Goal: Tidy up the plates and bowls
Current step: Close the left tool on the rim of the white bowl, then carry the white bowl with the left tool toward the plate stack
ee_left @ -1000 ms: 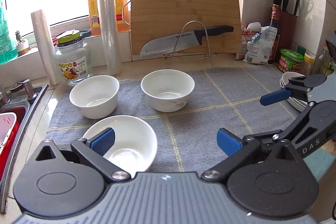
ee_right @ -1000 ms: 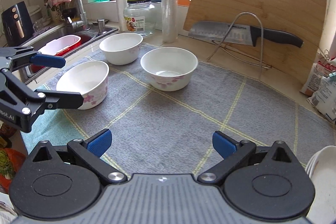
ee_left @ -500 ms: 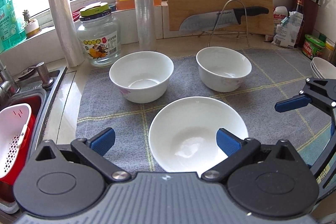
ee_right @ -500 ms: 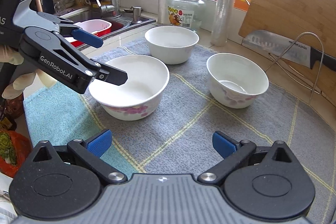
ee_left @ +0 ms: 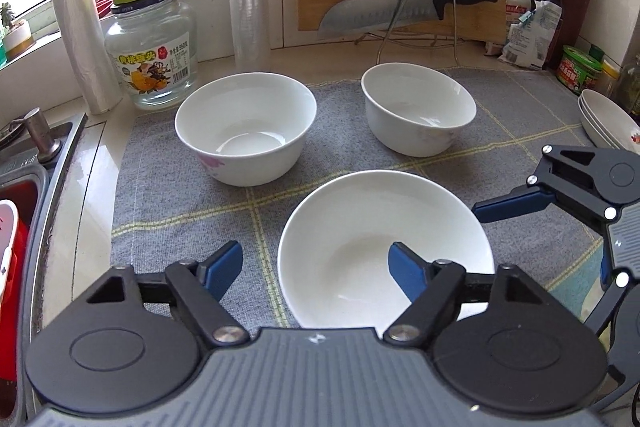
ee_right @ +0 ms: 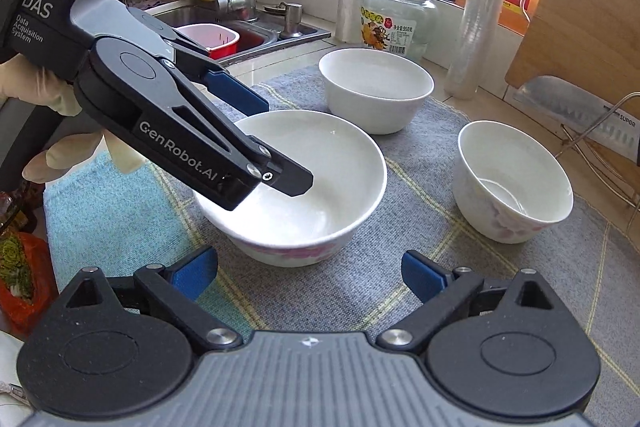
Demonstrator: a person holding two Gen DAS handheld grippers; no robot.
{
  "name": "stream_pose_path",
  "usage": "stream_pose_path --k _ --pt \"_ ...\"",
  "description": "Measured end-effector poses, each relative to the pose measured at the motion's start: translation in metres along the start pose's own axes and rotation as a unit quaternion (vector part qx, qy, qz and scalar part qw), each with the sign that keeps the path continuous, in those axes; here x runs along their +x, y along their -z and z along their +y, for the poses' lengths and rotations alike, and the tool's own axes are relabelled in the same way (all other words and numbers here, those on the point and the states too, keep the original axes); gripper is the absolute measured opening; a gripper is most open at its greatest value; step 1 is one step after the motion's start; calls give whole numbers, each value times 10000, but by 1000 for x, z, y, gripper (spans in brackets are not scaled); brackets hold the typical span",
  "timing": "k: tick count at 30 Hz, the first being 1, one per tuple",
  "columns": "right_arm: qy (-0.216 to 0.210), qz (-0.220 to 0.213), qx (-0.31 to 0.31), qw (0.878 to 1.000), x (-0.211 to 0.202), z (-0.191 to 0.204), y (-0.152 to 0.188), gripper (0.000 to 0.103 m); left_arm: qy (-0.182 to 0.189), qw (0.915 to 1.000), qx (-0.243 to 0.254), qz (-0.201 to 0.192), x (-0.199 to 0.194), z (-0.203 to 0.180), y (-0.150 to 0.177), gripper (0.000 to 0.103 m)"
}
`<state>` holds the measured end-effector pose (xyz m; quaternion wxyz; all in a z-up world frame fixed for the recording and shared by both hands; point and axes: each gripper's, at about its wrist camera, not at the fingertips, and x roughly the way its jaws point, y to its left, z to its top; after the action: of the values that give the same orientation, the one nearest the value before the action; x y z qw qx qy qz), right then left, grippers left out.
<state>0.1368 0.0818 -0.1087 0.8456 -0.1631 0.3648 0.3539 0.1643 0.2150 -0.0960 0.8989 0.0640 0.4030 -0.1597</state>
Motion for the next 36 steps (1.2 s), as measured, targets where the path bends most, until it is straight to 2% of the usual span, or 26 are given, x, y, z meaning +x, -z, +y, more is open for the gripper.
stream_pose_path --k 4,6,8,17,36 --pt "-66 -9 -48 10000 1 0 0 91 76 10000 -32 38 3 2 0 75" --pt "-42 -22 -114 9999 2 1 -2 88 134 9999 -56 57 4 2 0 67" --pt "-55 -19 -183 9998 2 2 -3 84 180 9998 -44 77 4 1 -1 66" --pt "-128 -87 -346 9993 4 5 -6 78 277 9995 -3 127 7 -2 -1 65" --pt "28 -50 -261 9996 -17 5 3 77 522 9984 193 77 -1 -21 -9 63"
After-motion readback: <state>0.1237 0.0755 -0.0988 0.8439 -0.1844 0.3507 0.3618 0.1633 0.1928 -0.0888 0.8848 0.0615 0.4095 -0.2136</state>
